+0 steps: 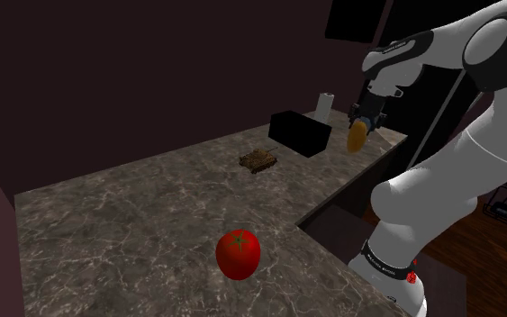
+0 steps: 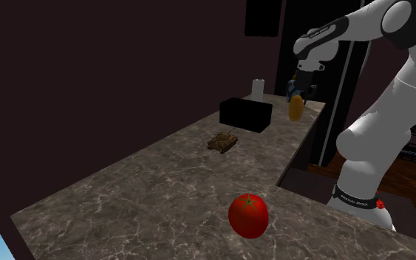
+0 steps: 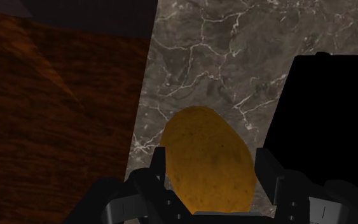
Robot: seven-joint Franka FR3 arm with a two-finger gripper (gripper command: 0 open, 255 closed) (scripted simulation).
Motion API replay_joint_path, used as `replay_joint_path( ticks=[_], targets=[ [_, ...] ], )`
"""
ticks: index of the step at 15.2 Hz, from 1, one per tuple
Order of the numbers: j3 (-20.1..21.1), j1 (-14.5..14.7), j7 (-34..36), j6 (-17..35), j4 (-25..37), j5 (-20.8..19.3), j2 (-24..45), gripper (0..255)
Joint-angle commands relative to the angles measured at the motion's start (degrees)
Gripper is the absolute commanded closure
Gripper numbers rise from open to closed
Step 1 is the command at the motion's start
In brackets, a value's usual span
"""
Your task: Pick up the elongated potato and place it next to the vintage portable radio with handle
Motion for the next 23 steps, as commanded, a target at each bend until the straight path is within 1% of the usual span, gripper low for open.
replay_joint_path(
  ticks=[1, 13, 22, 23],
  targets=[
    [-0.2, 0.0, -0.3, 1.6, -1.2, 0.1, 0.4, 255],
    [-1.1, 0.2, -2.0, 11.3, -7.1, 1.4, 4.4, 255],
    [-1.9, 0.8, -4.2, 19.1, -10.6, 3.7, 9.0, 255],
    [-1.9, 0.8, -4.2, 19.1, -10.6, 3.7, 9.0, 255]
  ],
)
